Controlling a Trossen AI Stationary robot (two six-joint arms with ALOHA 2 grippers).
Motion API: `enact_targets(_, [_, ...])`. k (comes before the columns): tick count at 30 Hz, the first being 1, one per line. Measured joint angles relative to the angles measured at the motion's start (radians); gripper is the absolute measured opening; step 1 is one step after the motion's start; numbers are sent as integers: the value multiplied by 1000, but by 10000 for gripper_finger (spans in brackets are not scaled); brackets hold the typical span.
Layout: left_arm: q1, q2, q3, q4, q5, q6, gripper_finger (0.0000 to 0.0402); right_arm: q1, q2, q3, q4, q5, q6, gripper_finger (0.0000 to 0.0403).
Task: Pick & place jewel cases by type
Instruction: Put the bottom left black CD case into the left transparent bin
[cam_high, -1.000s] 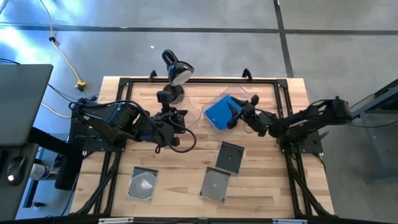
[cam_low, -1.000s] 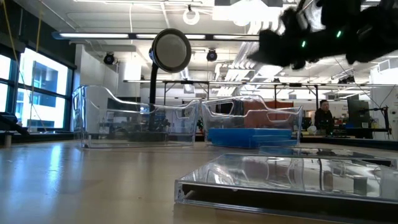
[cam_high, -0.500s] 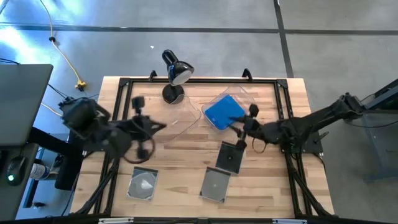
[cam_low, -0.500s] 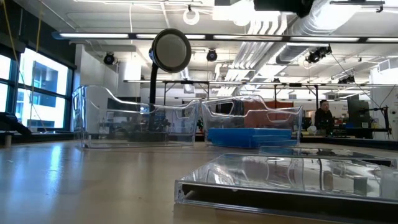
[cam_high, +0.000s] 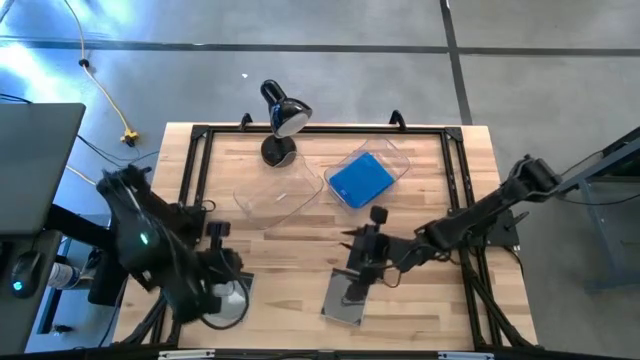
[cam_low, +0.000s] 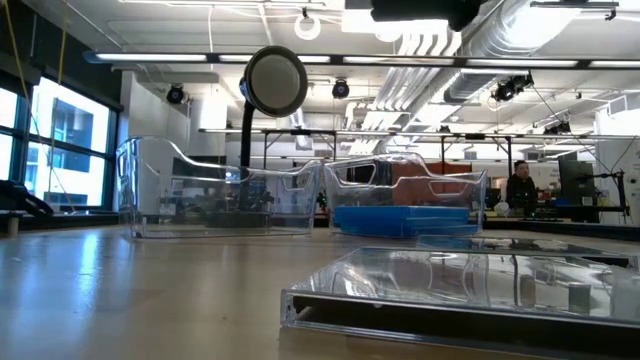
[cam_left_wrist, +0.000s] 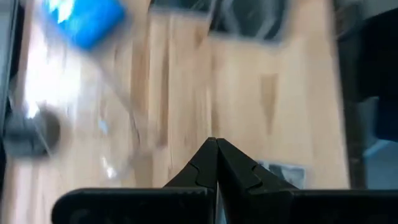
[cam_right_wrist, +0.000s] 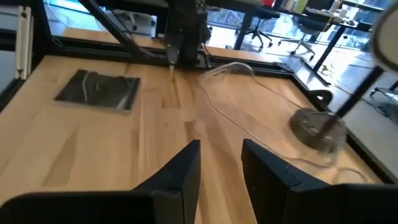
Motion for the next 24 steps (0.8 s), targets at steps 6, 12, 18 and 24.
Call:
enact_targets(6, [-83, -42, -317, -1, 39, -415, 0, -2, 73, 53, 17, -38, -5, 103])
enact_targets(12, [-138, -104, -562, 15, 274, -671, 0, -2, 85, 63, 24, -38, -3, 103])
enact_targets(18, [-218, -116, -710, 395, 332, -548, 0, -22, 85, 63, 31, -32, 16, 103])
enact_targets(24, [-245, -85, -810, 608, 450, -659, 0, -98, 163, 63, 136, -257, 39, 103])
